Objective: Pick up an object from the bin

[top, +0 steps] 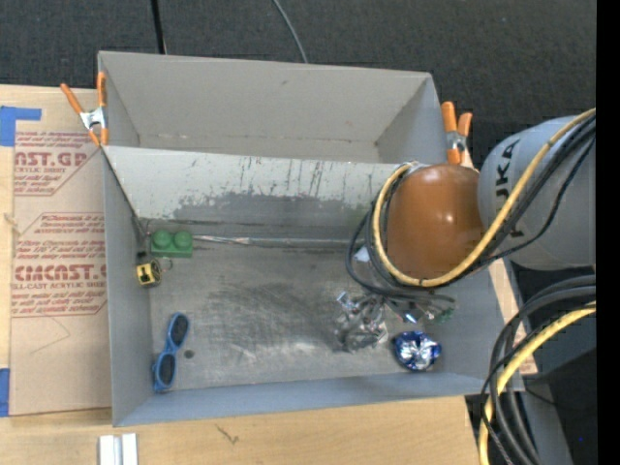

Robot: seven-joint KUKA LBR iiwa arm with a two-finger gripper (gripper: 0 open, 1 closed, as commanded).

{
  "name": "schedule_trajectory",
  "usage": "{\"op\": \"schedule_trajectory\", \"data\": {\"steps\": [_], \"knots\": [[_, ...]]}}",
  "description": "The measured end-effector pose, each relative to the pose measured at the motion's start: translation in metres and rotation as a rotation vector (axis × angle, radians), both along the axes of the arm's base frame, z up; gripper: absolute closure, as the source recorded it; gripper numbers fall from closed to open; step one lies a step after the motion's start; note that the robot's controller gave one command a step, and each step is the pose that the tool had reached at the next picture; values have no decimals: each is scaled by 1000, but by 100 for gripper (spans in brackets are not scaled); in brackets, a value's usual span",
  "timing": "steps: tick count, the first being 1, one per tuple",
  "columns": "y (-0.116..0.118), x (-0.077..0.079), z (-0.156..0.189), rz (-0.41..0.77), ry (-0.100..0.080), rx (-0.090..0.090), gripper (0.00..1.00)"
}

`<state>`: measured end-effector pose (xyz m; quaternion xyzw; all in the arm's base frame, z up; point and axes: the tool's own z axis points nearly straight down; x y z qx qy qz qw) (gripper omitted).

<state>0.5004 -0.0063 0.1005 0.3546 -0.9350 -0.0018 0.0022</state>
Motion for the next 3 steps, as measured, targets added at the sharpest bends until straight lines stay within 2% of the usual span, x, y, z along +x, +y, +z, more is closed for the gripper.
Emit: {"op": "schedule_trajectory", "data": {"steps": [1,2,3], "knots": [[11,0,286,35,-18,-1,100],[23,0,115,298,0,3,100],[-56,-11,42,274,3,0,100]]}}
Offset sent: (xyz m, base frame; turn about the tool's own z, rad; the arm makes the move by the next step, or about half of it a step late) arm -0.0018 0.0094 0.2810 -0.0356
